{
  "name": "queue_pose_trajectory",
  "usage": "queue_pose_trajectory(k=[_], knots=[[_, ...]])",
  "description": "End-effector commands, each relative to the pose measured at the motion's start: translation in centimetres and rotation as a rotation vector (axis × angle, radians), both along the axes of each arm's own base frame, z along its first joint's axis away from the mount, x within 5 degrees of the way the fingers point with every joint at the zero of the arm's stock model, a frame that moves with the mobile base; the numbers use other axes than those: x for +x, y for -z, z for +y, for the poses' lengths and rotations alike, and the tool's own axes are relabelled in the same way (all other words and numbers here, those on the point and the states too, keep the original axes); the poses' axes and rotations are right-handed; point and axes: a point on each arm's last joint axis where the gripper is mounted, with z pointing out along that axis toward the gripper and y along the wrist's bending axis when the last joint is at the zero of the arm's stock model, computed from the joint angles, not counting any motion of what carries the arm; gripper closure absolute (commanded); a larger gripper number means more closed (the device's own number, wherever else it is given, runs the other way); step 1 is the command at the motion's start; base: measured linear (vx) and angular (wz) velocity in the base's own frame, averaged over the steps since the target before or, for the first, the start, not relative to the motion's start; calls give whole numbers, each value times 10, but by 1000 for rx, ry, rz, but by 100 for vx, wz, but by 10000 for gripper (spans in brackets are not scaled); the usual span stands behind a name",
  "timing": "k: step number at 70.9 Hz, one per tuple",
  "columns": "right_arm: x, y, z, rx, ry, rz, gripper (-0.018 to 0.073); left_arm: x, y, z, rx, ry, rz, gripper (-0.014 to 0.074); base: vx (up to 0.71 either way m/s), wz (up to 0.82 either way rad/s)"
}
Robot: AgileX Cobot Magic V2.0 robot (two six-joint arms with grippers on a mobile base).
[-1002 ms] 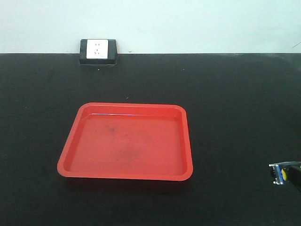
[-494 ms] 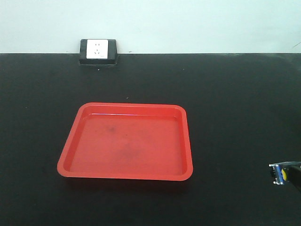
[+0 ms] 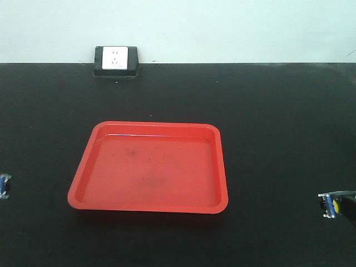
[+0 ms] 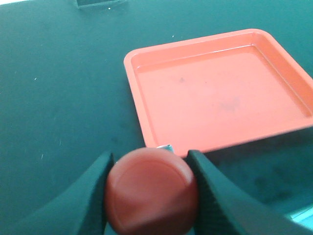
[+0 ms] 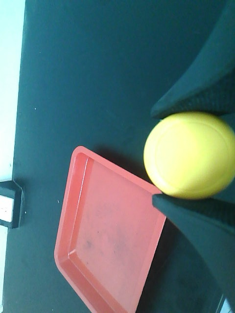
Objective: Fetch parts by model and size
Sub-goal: 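Lower the red-capped button into the red tray and open the left gripper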
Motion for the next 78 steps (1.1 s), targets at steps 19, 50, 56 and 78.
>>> queue_pose_trajectory(k=[19,50,56,78], knots=[[3,-15,1,20,2,-93,568,106,-26,-39,-30,19,24,593,0,0],[4,-15,1,20,2,-94,568,210,26,-86,28,71,221,593,0,0],[4,-15,1,20,2,-94,568,223,47,-90,50,76,252,591,0,0],[4,-15,1,20,2,-94,568,252,106,-101,77,75,338,559,0,0]])
